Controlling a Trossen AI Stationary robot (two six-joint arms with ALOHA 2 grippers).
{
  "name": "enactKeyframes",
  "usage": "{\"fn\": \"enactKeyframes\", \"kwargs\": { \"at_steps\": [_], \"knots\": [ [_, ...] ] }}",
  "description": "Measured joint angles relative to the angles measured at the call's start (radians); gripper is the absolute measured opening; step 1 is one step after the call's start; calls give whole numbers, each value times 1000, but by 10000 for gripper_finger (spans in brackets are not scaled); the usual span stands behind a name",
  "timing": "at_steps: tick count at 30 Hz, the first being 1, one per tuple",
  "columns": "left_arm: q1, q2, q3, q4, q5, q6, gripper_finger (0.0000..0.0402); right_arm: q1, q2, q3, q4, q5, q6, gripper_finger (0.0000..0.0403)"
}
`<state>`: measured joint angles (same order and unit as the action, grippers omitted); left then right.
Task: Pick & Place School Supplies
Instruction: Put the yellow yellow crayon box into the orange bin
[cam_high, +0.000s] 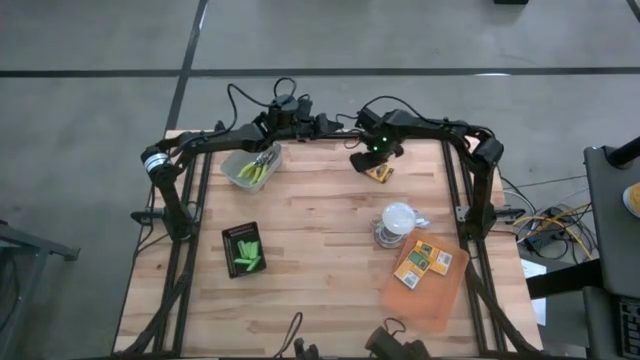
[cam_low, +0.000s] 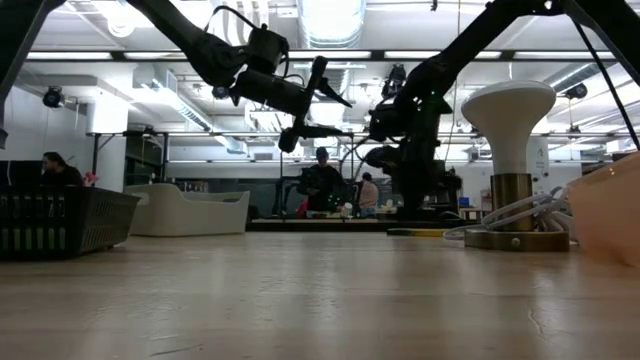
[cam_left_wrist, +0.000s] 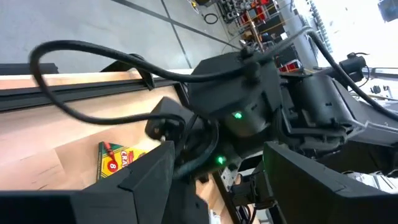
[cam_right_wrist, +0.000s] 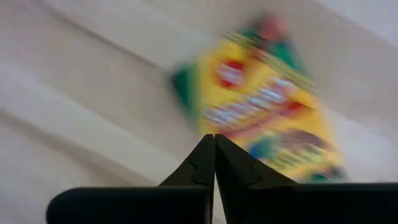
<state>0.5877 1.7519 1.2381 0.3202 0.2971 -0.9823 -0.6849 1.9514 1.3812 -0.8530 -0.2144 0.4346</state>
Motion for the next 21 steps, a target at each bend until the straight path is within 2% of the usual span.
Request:
{"fn": "enactKeyframes", "kwargs": {
  "at_steps": [4,6,16,21],
  "knots": [
    [0,0,0,0,0,-7,252,-26,0,4,-106,122,-32,8],
    [0,0,0,0,0,-7,252,-42,0,0,-149,141,-40,8],
    [0,0,0,0,0,-9,252,-59,21,-37,-137,126,-69,8],
    [0,0,0,0,0,-9,252,-59,43,-52,-135,42,-69,8]
  ]
}}
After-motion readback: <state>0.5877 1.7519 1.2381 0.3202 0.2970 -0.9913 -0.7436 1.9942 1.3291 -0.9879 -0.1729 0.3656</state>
